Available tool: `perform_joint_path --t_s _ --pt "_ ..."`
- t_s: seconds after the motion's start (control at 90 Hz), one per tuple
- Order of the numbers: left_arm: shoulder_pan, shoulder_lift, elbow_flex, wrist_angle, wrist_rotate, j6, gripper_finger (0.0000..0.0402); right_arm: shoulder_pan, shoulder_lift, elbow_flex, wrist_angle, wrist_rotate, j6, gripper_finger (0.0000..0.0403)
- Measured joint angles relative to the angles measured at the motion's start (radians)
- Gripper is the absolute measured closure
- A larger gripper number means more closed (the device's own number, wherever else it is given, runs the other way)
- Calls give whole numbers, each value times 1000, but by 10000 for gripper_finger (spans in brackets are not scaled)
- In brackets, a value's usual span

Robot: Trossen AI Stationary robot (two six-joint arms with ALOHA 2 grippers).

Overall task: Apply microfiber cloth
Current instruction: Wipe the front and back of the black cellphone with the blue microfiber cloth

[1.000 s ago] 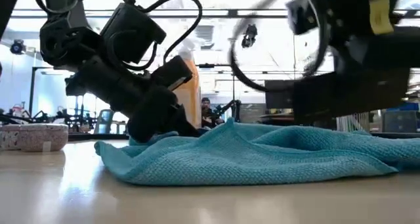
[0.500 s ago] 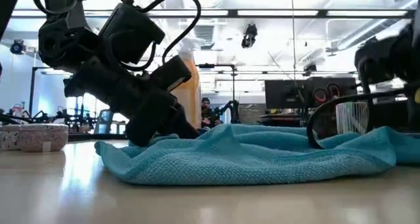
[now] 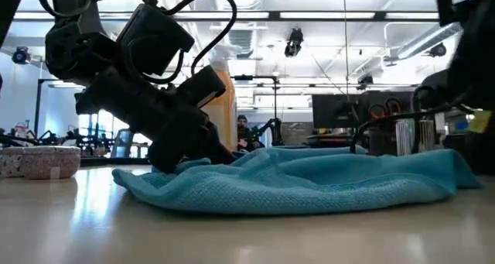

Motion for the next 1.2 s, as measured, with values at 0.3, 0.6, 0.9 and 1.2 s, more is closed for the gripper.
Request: perform_joint_path --t_s 0.3,0.6,0.9,1.2 --pt "0 0 0 0 0 0 402 -82 -36 -15 11 -5 -23 312" --pt "0 0 0 0 0 0 402 -162 -36 -22 47 -44 -115 261" --pt "0 0 0 0 0 0 402 -185 -48 -17 24 -65 -200 207" --pt "1 0 0 1 0 0 402 -211 -75 -17 -100 -37 -224 147"
